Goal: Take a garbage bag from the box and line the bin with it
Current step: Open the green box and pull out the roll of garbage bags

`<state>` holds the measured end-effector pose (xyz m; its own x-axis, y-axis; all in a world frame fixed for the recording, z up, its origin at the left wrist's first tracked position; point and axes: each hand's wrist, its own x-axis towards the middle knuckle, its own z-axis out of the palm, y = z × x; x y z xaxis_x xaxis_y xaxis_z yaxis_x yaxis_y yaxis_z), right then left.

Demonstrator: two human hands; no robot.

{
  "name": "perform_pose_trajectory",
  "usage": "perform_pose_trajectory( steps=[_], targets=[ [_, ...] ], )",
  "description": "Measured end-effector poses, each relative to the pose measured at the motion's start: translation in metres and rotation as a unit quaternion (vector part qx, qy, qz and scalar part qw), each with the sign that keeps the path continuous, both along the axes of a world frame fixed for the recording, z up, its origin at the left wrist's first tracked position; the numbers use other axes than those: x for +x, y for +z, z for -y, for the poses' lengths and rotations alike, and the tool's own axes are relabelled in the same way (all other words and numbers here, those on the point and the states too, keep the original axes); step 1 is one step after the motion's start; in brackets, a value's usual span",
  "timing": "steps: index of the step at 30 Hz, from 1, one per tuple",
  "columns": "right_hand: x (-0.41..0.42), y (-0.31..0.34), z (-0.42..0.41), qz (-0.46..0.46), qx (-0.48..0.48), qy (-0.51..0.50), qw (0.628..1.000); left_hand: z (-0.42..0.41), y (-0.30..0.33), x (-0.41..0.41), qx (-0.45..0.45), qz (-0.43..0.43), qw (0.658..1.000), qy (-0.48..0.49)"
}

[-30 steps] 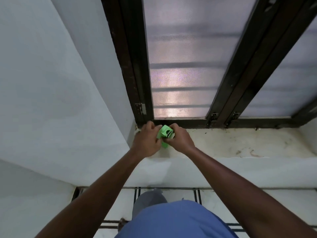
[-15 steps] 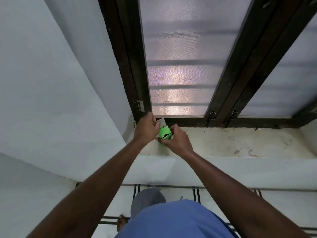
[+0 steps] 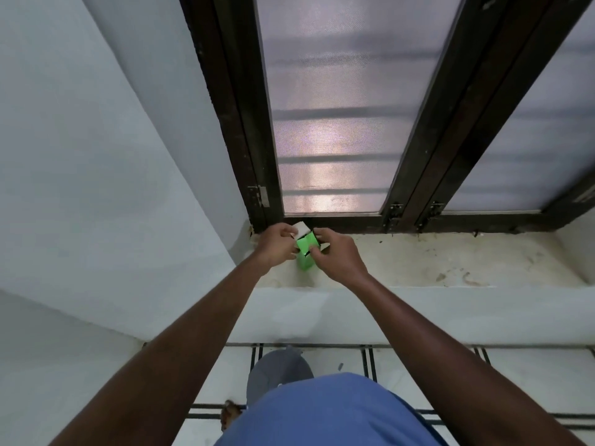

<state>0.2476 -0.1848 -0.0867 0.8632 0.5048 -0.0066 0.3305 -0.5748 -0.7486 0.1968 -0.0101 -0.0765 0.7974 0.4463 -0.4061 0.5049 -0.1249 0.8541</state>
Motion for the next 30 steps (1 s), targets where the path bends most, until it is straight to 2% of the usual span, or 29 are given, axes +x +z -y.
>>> perform_pose_trajectory(
  steps=[3,10,15,19,23,25,28,30],
  targets=[
    [0.003,0.008,0.002,-0.018,-0.023,0.016,0.999,-0.001,-0.002,-0.002,-0.006,0.002,1.000,-0.005],
    [0.015,0.015,-0.003,0.033,-0.080,0.039,0.995,0.000,-0.001,-0.003,-0.004,-0.001,1.000,-0.004],
    [0.019,0.004,-0.003,-0.026,-0.003,-0.008,1.000,0.008,0.004,0.002,0.021,0.003,0.999,0.025],
    [0.021,-0.008,0.000,-0.120,0.100,-0.045,0.987,0.011,0.002,0.005,0.127,-0.017,0.991,0.023],
    [0.019,-0.014,0.001,-0.151,0.137,-0.080,0.976,0.016,0.010,0.008,0.198,-0.032,0.980,0.008],
    [0.018,-0.016,0.002,-0.137,0.133,-0.082,0.978,0.016,0.013,0.011,0.166,-0.028,0.986,0.010],
    [0.014,-0.017,0.005,-0.110,0.099,-0.082,0.986,0.011,0.011,0.008,0.017,-0.012,1.000,0.023],
    [0.010,-0.016,0.006,-0.090,0.092,-0.058,0.990,0.006,0.006,0.000,-0.019,-0.009,1.000,0.008]
  ],
)
